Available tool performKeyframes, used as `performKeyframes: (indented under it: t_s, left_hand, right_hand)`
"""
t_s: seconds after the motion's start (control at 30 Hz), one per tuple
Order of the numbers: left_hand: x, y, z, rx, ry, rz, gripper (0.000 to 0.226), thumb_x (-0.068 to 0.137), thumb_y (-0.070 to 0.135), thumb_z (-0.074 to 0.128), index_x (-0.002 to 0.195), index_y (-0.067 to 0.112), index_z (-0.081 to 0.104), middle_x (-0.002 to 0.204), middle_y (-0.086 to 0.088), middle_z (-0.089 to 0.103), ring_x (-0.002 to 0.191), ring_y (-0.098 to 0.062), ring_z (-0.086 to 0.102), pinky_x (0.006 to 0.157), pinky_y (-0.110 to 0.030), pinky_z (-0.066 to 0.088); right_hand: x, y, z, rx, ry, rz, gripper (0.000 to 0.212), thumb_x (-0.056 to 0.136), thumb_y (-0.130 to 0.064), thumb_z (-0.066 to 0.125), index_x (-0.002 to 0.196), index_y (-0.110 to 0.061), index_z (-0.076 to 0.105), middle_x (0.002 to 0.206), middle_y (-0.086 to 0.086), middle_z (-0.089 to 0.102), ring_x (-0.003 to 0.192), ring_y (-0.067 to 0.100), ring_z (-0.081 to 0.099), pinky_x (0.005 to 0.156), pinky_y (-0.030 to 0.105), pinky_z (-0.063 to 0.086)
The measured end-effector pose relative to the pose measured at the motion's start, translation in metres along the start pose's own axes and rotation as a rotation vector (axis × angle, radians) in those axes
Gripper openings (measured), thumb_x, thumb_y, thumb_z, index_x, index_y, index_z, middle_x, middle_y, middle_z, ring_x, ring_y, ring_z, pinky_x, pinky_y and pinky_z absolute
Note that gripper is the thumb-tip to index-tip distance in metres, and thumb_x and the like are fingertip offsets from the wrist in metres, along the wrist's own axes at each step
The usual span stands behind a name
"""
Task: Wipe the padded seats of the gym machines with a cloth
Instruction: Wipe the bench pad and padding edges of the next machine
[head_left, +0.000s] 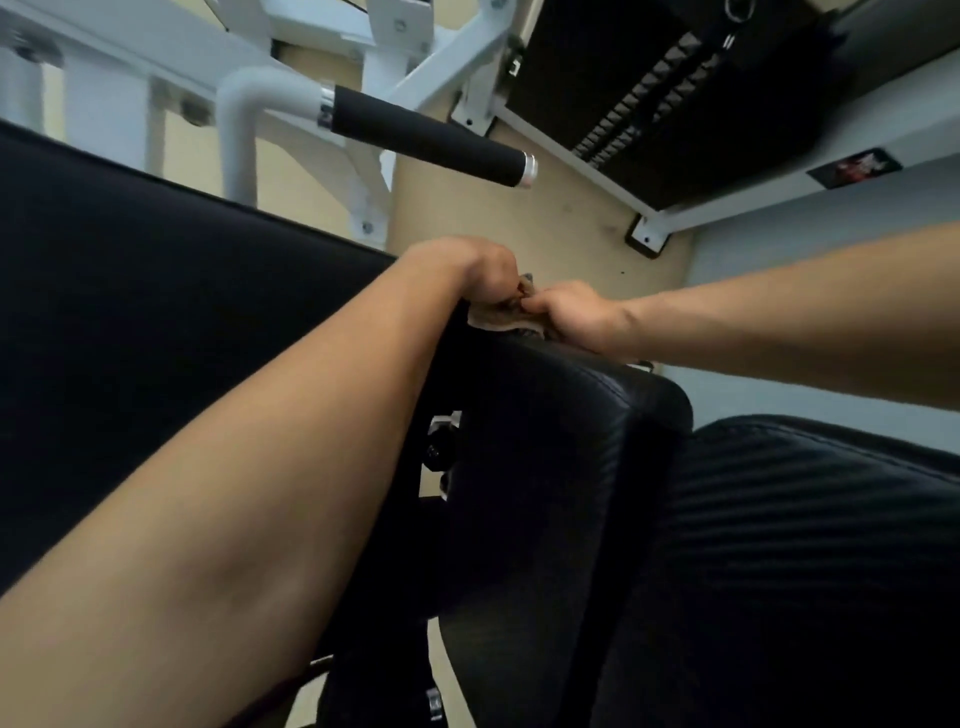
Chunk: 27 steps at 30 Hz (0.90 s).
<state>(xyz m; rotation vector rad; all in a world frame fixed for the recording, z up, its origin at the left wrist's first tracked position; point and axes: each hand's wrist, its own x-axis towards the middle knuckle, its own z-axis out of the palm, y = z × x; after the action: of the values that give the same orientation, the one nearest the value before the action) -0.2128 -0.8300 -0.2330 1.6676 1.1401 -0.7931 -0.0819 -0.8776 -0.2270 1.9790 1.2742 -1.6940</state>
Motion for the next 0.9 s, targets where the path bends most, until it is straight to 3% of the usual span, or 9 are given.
performKeyframes:
  t_s: [0.1,0.17,0.3,0.43,0.57,0.63,0.7,0.8,0.9]
  left_hand:
    - [0.003,0.007,0.006,0.057,-0.032,0.045,0.033,0.103,0.028,0.039,0.118,0.012,0.065,0.126,-0.011,0.065,0.100,-0.027,0.057,0.090,-0.035,0.042]
    - [-0.002,0.000,0.007,0.099,-0.014,0.056,0.036,0.102,0.029,0.041,0.127,0.017,0.062,0.128,-0.009,0.064,0.109,-0.028,0.059,0.088,-0.035,0.042]
    - [-0.011,-0.006,0.001,0.176,0.054,0.010,0.035,0.100,0.029,0.041,0.125,0.018,0.062,0.127,-0.009,0.064,0.108,-0.029,0.060,0.082,-0.036,0.043]
    - [-0.006,0.005,-0.013,0.073,-0.030,-0.003,0.033,0.101,0.021,0.042,0.126,0.010,0.060,0.132,-0.016,0.060,0.115,-0.032,0.057,0.095,-0.038,0.043]
    - [-0.013,0.010,-0.010,0.150,-0.069,0.041,0.033,0.104,0.023,0.040,0.119,0.006,0.062,0.117,-0.014,0.062,0.098,-0.029,0.056,0.084,-0.034,0.042]
    - [-0.017,0.012,-0.001,0.204,-0.015,0.044,0.027,0.100,0.027,0.043,0.108,0.013,0.064,0.107,-0.008,0.063,0.092,-0.027,0.056,0.078,-0.035,0.043]
    - [-0.018,0.010,0.004,0.226,0.060,0.048,0.022,0.097,0.027,0.045,0.103,0.017,0.063,0.109,-0.006,0.065,0.091,-0.027,0.057,0.075,-0.035,0.041]
    - [-0.012,-0.001,0.001,0.121,0.064,0.025,0.038,0.099,0.039,0.041,0.120,0.018,0.064,0.124,-0.006,0.065,0.107,-0.029,0.060,0.080,-0.037,0.042]
    - [-0.005,-0.004,-0.007,0.065,-0.013,-0.008,0.040,0.101,0.039,0.038,0.124,0.017,0.063,0.133,-0.009,0.061,0.117,-0.029,0.057,0.097,-0.039,0.045]
  right_hand:
    - [-0.005,0.011,0.015,-0.052,0.010,0.069,0.036,0.104,-0.023,0.047,0.133,-0.005,0.060,0.140,0.014,0.058,0.120,0.026,0.055,0.083,0.017,0.039]
    - [-0.006,0.013,0.021,-0.069,-0.033,0.095,0.038,0.105,-0.028,0.045,0.139,-0.015,0.057,0.147,0.009,0.052,0.135,0.028,0.046,0.097,0.022,0.033]
    - [-0.003,-0.003,0.017,0.188,0.081,0.179,0.033,0.101,-0.024,0.051,0.123,-0.006,0.066,0.124,0.009,0.063,0.123,0.028,0.056,0.090,0.023,0.039]
    - [0.007,-0.022,0.010,0.480,0.048,0.182,0.030,0.098,-0.034,0.047,0.098,-0.012,0.068,0.116,0.022,0.070,0.111,0.036,0.066,0.102,0.050,0.052]
    - [-0.001,0.004,0.023,0.423,0.020,0.286,0.042,0.106,-0.034,0.042,0.141,-0.015,0.054,0.146,0.013,0.053,0.133,0.032,0.050,0.113,0.034,0.035]
    - [-0.005,0.009,0.027,0.356,-0.003,0.326,0.042,0.108,-0.028,0.038,0.148,-0.017,0.045,0.154,0.012,0.043,0.140,0.030,0.043,0.115,0.032,0.030]
    - [-0.003,0.010,0.025,0.237,0.046,0.317,0.038,0.106,-0.022,0.042,0.139,-0.010,0.056,0.145,0.015,0.052,0.124,0.028,0.051,0.100,0.027,0.037]
    - [0.007,0.001,0.023,0.305,0.171,0.324,0.025,0.100,-0.016,0.048,0.107,-0.004,0.070,0.099,0.012,0.065,0.081,0.021,0.056,0.065,0.022,0.043]
    - [0.013,-0.012,0.024,0.506,0.154,0.284,0.037,0.101,-0.022,0.048,0.068,-0.010,0.059,0.056,0.002,0.062,0.039,0.011,0.056,0.038,0.018,0.041]
